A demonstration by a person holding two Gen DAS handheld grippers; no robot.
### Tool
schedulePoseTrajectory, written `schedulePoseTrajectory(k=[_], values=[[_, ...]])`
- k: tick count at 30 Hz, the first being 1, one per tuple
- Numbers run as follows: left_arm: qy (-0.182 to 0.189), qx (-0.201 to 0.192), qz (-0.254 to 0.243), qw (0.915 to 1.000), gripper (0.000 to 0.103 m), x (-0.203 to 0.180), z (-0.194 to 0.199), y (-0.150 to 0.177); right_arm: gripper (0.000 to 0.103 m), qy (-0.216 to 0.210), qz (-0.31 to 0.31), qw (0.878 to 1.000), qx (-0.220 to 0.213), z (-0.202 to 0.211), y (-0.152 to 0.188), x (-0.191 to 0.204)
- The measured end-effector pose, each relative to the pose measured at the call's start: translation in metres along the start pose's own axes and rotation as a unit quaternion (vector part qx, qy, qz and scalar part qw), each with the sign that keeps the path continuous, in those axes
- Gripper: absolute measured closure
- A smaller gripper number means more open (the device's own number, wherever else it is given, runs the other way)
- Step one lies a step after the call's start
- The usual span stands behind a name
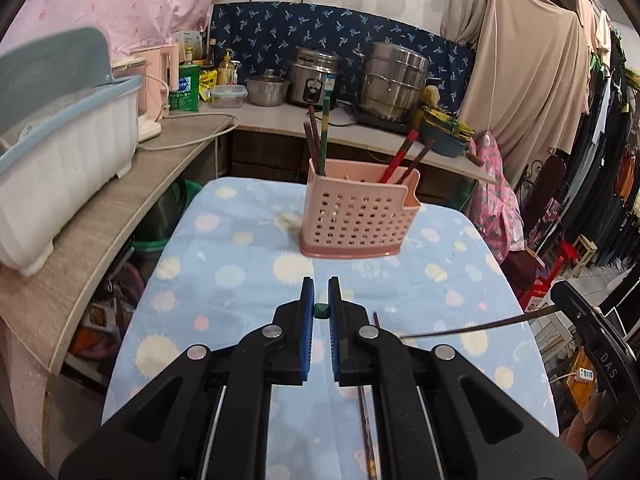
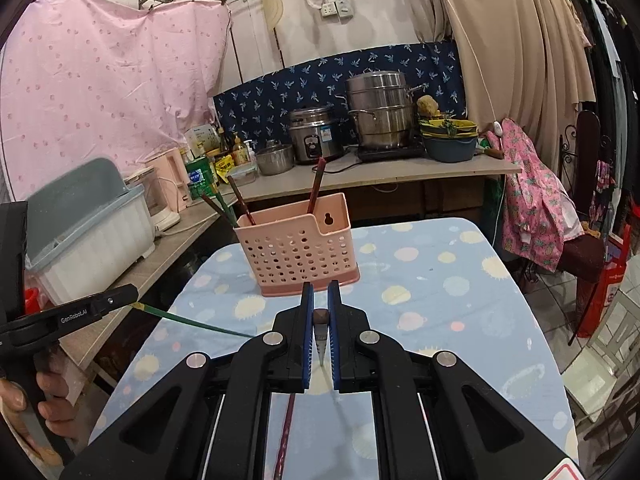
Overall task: Organize utensils
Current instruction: 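Lift both held chopsticks and carry them above the pink basket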
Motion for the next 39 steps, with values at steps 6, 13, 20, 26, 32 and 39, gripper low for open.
schedulePoseTrajectory(k=[6, 13, 20, 26, 32, 39], values=[[-0.003, -0.005, -0.01, 0.9999, 0.096, -0.012, -0.014, -0.014, 0.096, -0.004, -0.008, 1.0, 0.001, -0.018, -0.012, -0.007], [0.002, -0.007, -0.016, 0.9999, 0.096, -0.025, -0.025, -0.031, 0.096, -0.014, -0.013, 1.0, -0.004, -0.031, -0.03, -0.011], [0.007, -0.02, -0.011, 0.9997, 0.096, -0.036, -0.03, -0.061, 0.096, -0.024, -0.016, 0.999, -0.031, -0.041, -0.069, -0.017], [0.019, -0.056, -0.005, 0.9983, 0.096, -0.052, -0.021, -0.103, 0.096, -0.033, -0.033, 0.997, -0.067, -0.052, -0.111, -0.025], [0.046, -0.117, 0.01, 0.992, 0.096, -0.071, -0.007, -0.153, 0.096, -0.036, -0.052, 0.991, -0.118, -0.064, -0.157, -0.033], [0.053, -0.178, 0.024, 0.9823, 0.096, -0.088, -0.019, -0.193, 0.096, -0.033, -0.065, 0.984, -0.163, -0.089, -0.201, -0.038]])
Point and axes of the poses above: each gripper's, at about its wrist camera, not at the fingertips, and z roughly against the way its jaws point, x to its left, y to its underside, the point moved 1 cm from there along -z, roughly the way its jaws point, and after that the axes turned 15 degrees about z, right-handed, at the moved point
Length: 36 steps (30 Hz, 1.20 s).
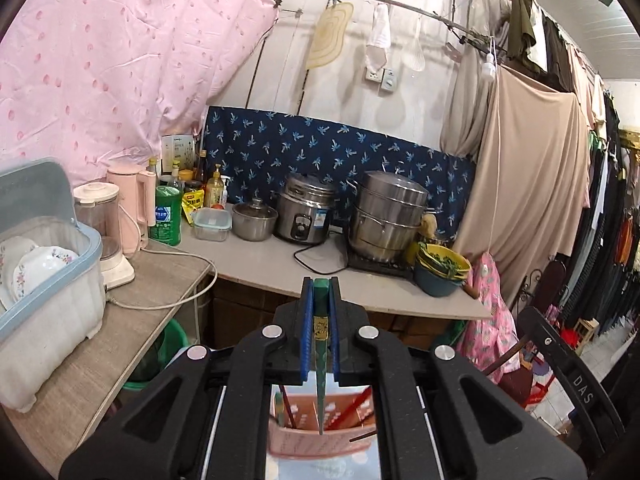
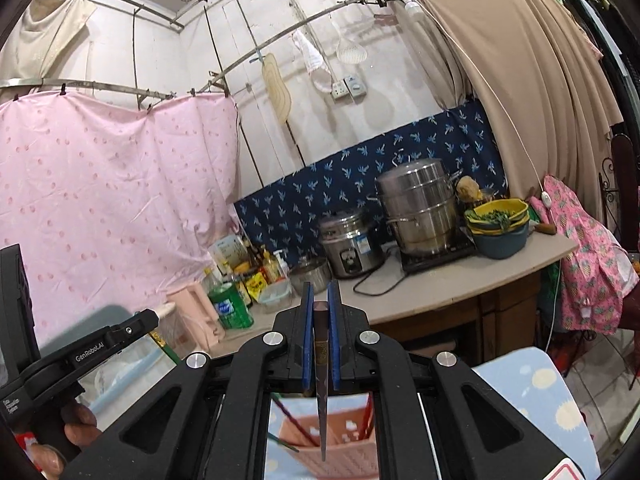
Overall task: Organize utensils
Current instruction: 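Lift both held chopsticks and carry them above the pink basket, then open both grippers to drop the chopsticks into the pink basket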
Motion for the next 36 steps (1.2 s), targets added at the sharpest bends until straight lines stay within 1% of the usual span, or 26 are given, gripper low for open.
schedulePoseTrajectory(k=[4, 6, 16, 20, 27, 28, 30, 34, 36], values=[[-0.016, -0.003, -0.006, 0.9998, 0.096, -0.003, -0.021, 0.0, 0.096, 0.007, -0.001, 1.0, 0.001, -0.026, -0.001, -0.003], [-0.025, 0.0, -0.014, 0.9996, 0.096, -0.003, -0.031, 0.005, 0.096, 0.01, -0.001, 1.0, 0.01, -0.039, 0.005, -0.006], [-0.04, 0.057, -0.003, 0.9976, 0.096, 0.023, -0.069, 0.038, 0.096, 0.008, -0.001, 0.997, 0.075, -0.079, 0.058, -0.015], [-0.047, 0.07, -0.006, 0.9964, 0.096, 0.027, -0.077, 0.05, 0.096, 0.009, 0.007, 0.996, 0.091, -0.085, 0.07, -0.014], [-0.049, 0.083, -0.014, 0.9952, 0.096, 0.029, -0.08, 0.063, 0.096, 0.013, 0.024, 0.994, 0.11, -0.088, 0.079, -0.012], [-0.051, 0.084, -0.014, 0.9951, 0.096, 0.029, -0.081, 0.064, 0.095, 0.014, 0.025, 0.994, 0.11, -0.087, 0.079, -0.012], [-0.052, 0.086, -0.013, 0.9949, 0.096, 0.03, -0.079, 0.066, 0.092, 0.016, 0.025, 0.994, 0.108, -0.084, 0.08, -0.012], [-0.056, 0.091, -0.014, 0.9942, 0.094, 0.033, -0.076, 0.07, 0.091, 0.017, 0.02, 0.994, 0.108, -0.078, 0.081, -0.016], [-0.057, 0.091, -0.016, 0.9941, 0.09, 0.034, -0.074, 0.071, 0.091, 0.018, 0.02, 0.994, 0.107, -0.075, 0.081, -0.017]])
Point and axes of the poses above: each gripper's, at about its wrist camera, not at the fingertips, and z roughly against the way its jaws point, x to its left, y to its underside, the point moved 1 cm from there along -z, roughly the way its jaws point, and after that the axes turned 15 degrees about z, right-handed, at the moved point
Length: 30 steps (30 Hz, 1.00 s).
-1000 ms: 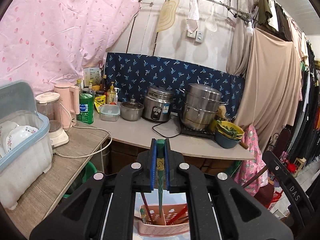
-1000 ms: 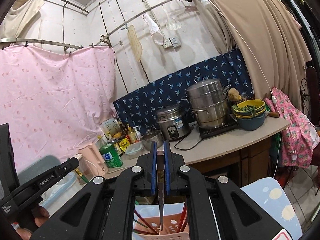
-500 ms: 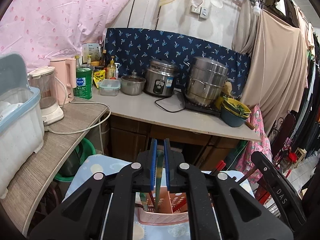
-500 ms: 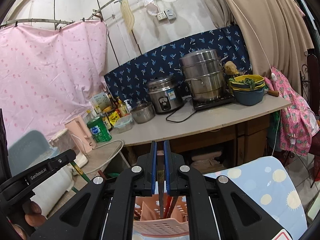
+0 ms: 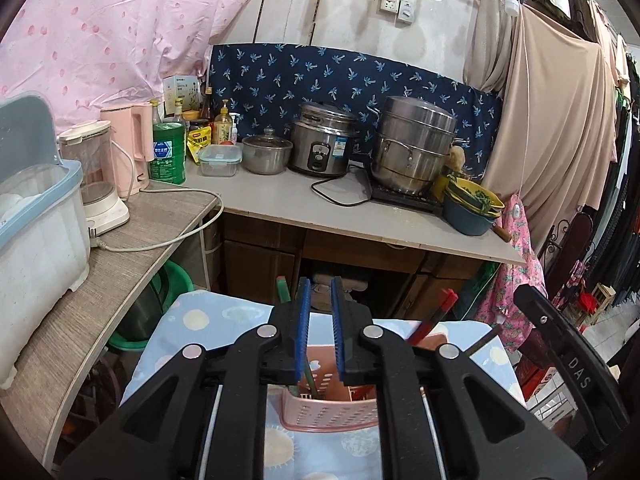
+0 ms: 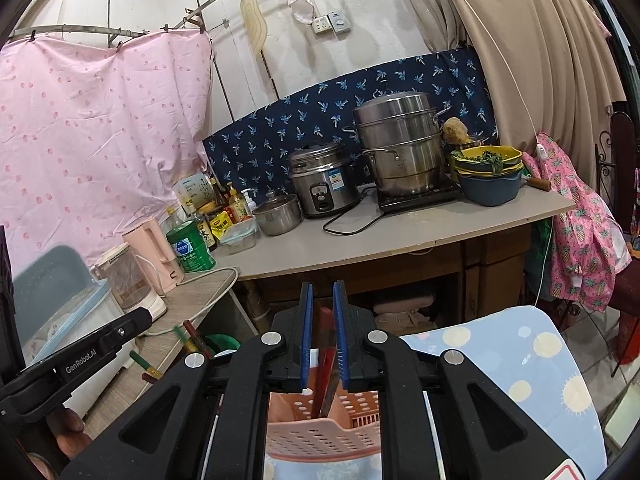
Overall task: Organize utensils
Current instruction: 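Open both grippers to drop the chopsticks into the pink basket, then move both open grippers back down to the last two chopsticks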
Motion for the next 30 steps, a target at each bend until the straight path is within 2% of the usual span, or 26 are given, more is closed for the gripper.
schedulePoseTrajectory(k=[7, 12, 19, 23, 30], values=[[-0.008, -0.005, -0.008, 0.9999, 0.084, 0.003, 0.012, 0.009, 0.088, 0.0, 0.0, 1.0, -0.001, 0.016, 0.005, -0.002], [-0.013, -0.009, -0.011, 0.9998, 0.072, 0.005, 0.025, 0.016, 0.088, -0.006, 0.002, 1.0, -0.001, 0.032, 0.012, 0.0], [-0.018, -0.013, -0.02, 0.9996, 0.066, 0.007, 0.048, 0.03, 0.087, -0.011, 0.024, 1.0, -0.002, 0.063, 0.024, 0.014], [-0.018, -0.013, -0.026, 0.9994, 0.06, 0.008, 0.063, 0.042, 0.081, -0.023, 0.025, 0.999, 0.0, 0.083, 0.035, 0.02], [-0.02, -0.005, -0.038, 0.9991, 0.06, 0.013, 0.089, 0.068, 0.081, -0.022, 0.055, 0.998, 0.006, 0.12, 0.059, 0.038]])
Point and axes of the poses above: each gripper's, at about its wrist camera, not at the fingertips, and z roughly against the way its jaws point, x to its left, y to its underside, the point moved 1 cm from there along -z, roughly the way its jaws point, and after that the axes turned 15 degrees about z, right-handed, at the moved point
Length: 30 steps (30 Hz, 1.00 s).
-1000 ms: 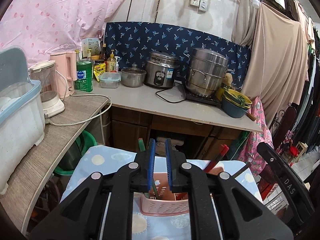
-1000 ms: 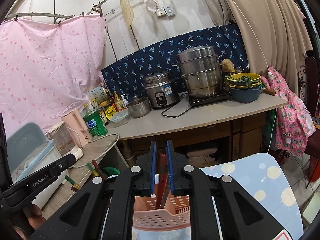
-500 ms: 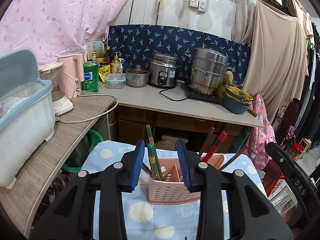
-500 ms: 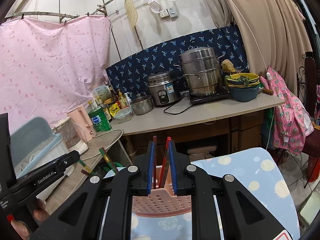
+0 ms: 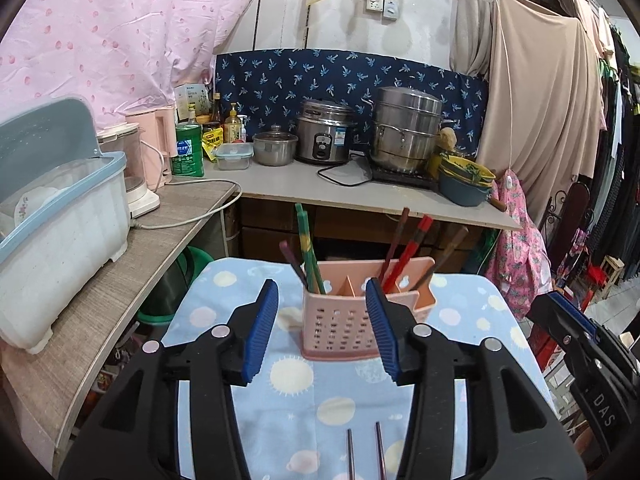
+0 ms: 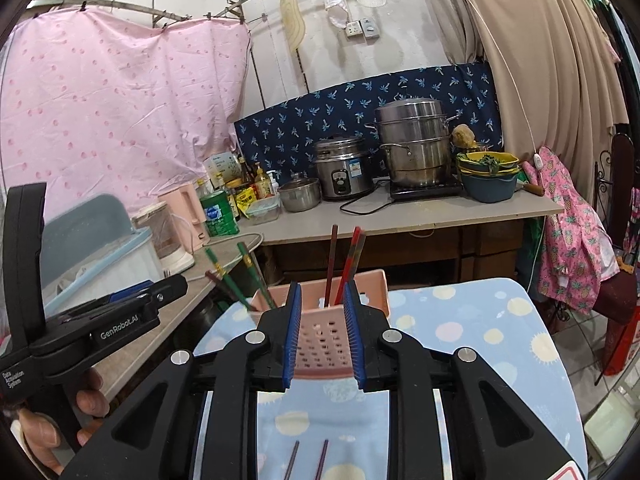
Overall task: Organize utensils
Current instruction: 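Move both open grippers back down to the last two chopsticks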
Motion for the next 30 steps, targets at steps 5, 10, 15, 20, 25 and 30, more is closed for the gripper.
schedulePoseTrajectory(k=[5, 10, 15, 20, 25, 30], values=[[-0.005, 0.008, -0.009, 0.9999, 0.059, 0.004, 0.017, 0.023, 0.081, 0.001, 0.013, 1.0, 0.011, 0.023, 0.021, 0.013], [-0.018, 0.023, -0.027, 0.9992, 0.054, 0.012, 0.03, 0.052, 0.076, -0.002, 0.016, 1.0, 0.026, 0.043, 0.043, 0.022], [-0.03, 0.038, -0.044, 0.9979, 0.051, 0.021, 0.038, 0.084, 0.075, -0.009, 0.003, 0.999, 0.054, 0.058, 0.074, 0.03], [-0.034, 0.065, -0.044, 0.9963, 0.048, 0.032, 0.042, 0.116, 0.075, -0.012, -0.007, 0.996, 0.091, 0.067, 0.109, 0.037], [-0.04, 0.088, -0.042, 0.9944, 0.048, 0.042, 0.045, 0.141, 0.075, -0.009, -0.015, 0.993, 0.12, 0.072, 0.139, 0.043], [-0.047, 0.107, -0.037, 0.9924, 0.046, 0.053, 0.047, 0.165, 0.075, -0.007, -0.016, 0.99, 0.139, 0.076, 0.16, 0.052]])
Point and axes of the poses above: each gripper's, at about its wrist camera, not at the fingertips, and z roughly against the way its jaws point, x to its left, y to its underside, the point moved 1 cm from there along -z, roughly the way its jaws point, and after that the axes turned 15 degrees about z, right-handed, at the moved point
